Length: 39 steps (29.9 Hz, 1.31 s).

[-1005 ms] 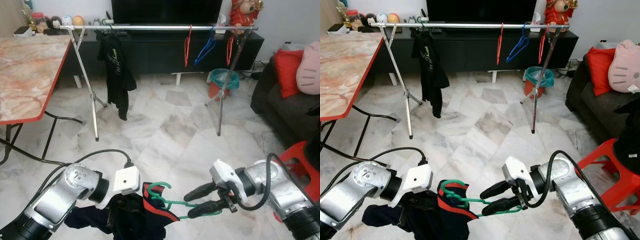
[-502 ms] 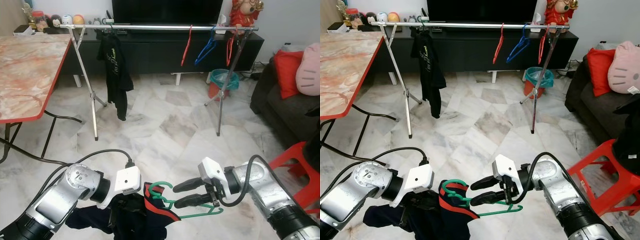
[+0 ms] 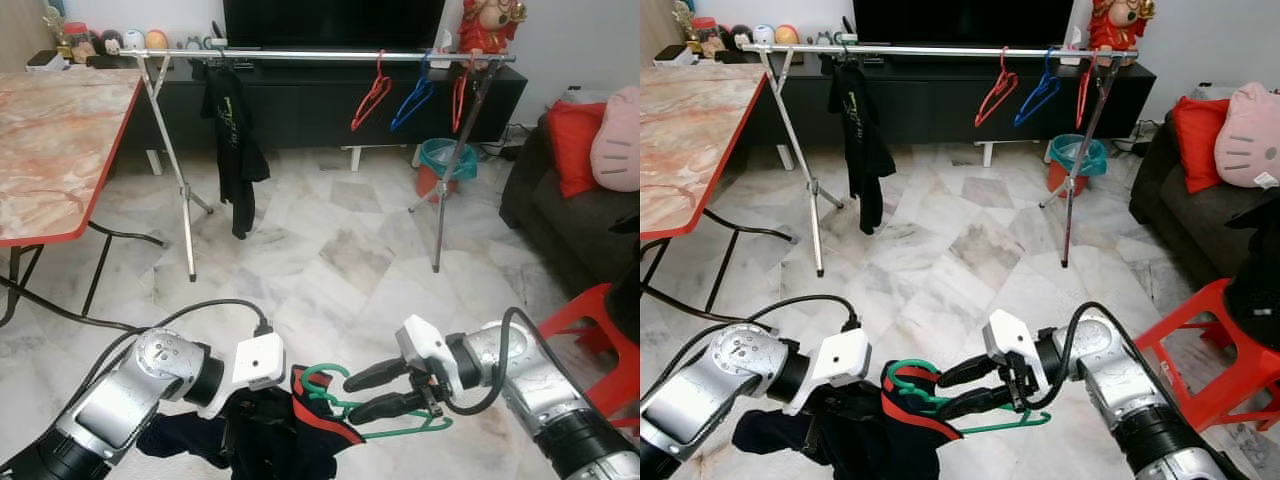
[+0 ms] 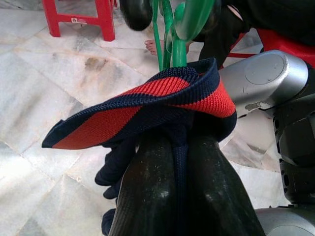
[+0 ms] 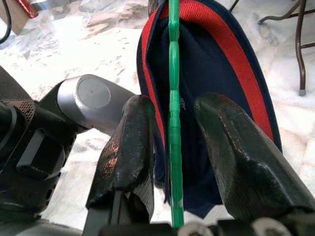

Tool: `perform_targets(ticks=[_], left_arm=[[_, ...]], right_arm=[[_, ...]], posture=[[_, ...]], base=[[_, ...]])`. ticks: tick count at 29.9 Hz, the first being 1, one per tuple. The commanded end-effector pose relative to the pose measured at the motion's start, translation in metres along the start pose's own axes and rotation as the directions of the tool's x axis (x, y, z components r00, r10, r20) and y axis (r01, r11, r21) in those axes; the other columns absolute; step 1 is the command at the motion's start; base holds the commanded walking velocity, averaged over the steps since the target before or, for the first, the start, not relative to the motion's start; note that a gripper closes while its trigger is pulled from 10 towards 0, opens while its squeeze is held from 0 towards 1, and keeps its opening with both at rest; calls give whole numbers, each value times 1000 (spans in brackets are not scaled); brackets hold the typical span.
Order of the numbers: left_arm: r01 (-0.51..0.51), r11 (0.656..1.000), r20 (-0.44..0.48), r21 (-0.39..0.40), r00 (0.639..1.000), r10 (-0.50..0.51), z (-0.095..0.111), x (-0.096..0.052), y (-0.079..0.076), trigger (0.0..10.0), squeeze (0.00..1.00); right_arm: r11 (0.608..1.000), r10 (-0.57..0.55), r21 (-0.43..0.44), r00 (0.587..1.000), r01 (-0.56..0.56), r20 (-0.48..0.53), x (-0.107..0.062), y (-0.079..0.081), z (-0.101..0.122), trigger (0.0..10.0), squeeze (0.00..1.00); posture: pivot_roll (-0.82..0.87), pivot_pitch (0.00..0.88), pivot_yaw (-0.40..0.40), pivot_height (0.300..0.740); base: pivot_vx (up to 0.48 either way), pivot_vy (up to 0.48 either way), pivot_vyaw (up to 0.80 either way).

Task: Hang hanger

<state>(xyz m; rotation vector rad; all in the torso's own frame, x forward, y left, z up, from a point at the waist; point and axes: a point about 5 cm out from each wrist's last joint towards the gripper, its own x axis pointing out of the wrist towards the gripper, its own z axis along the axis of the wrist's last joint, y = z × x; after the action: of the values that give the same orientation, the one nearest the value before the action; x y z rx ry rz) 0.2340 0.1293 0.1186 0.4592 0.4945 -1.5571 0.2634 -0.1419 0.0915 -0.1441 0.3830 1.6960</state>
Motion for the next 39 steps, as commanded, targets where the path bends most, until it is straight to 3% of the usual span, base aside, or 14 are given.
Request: perform_targets(ticks=[1, 9, 10, 12, 13, 17, 18, 19, 20, 32, 33, 34, 35, 39], left_arm=[[6, 1000, 0, 28, 1000, -6, 6, 1, 0, 10000, 0], [2, 1000, 3, 31, 1000, -2, 7, 1, 1, 10000, 0], [1, 1000, 4, 31, 1000, -1, 7, 1, 1, 10000, 0], [1, 1000, 3, 31, 1000, -1, 7, 1, 1, 10000, 0], [0, 1000, 3, 31, 1000, -1, 7, 1, 1, 10000, 0], [0, 1000, 3, 31, 1000, 0, 7, 1, 1, 10000, 0], [1, 1000, 4, 31, 1000, -1, 8, 1, 1, 10000, 0], [1, 1000, 5, 31, 1000, -1, 8, 1, 1, 10000, 0], [1, 1000, 5, 31, 1000, -1, 8, 1, 1, 10000, 0], [1, 1000, 7, 30, 1000, -1, 8, 2, 1, 10000, 0], [1, 1000, 6, 31, 1000, -1, 8, 2, 1, 10000, 0], [1, 1000, 6, 31, 1000, -1, 8, 2, 1, 10000, 0], [1, 1000, 6, 31, 1000, -1, 8, 2, 1, 10000, 0], [0, 1000, 10, 29, 1000, 0, 8, 2, 1, 10000, 0]], right_arm=[[1000, 1, -3, 1000, -1, -12, 1, 0, -1, 10000, 0], [1000, 3, 11, 1000, -3, -12, 5, 0, -5, 10000, 0], [1000, 3, 13, 1000, -3, -12, 6, 0, -5, 9059, 0], [1000, -4, 20, 1000, 4, -9, 6, 0, -6, 157, 0], [1000, -3, 24, 1000, 3, -8, 6, 0, -7, 0, 0], [999, -17, 32, 1000, 18, -15, 8, 0, -10, 0, 0], [999, -17, 31, 1000, 18, -17, 8, 0, -11, 2157, 0], [999, -17, 30, 1000, 17, -17, 8, 0, -12, 7255, 0], [999, -18, 29, 1000, 18, -17, 8, 0, -12, 10000, 0], [999, -1, 52, 1000, 1, -9, 10, 2, -15, 10000, 0], [999, 0, 53, 1000, 1, -8, 10, 2, -15, 3725, 0], [999, -1, 54, 1000, 1, -9, 11, 2, -15, 3725, 0], [998, 0, 55, 1000, 1, -9, 11, 2, -16, 275, 0], [998, 8, 64, 1000, -8, -8, 11, 3, -17, 0, 0]], posture=[[-33, 0, -84, 740], [-28, 0, -86, 740], [-28, 0, -86, 740], [-29, 0, -86, 740], [-29, 0, -85, 740], [-29, 0, -85, 740], [-28, 0, -86, 740], [-28, 0, -86, 740], [-28, 0, -86, 740], [-27, 0, -86, 740], [-27, 0, -86, 740], [-27, 0, -86, 740], [-27, 0, -87, 740], [-26, 0, -88, 740]], base=[[0, 0, 0], [0, 0, 0], [0, 0, 0], [0, 0, 0], [0, 0, 0], [0, 0, 0], [0, 0, 0], [0, 0, 0], [0, 0, 0], [0, 0, 0], [0, 0, 0], [0, 0, 0], [0, 0, 0], [0, 0, 0]])
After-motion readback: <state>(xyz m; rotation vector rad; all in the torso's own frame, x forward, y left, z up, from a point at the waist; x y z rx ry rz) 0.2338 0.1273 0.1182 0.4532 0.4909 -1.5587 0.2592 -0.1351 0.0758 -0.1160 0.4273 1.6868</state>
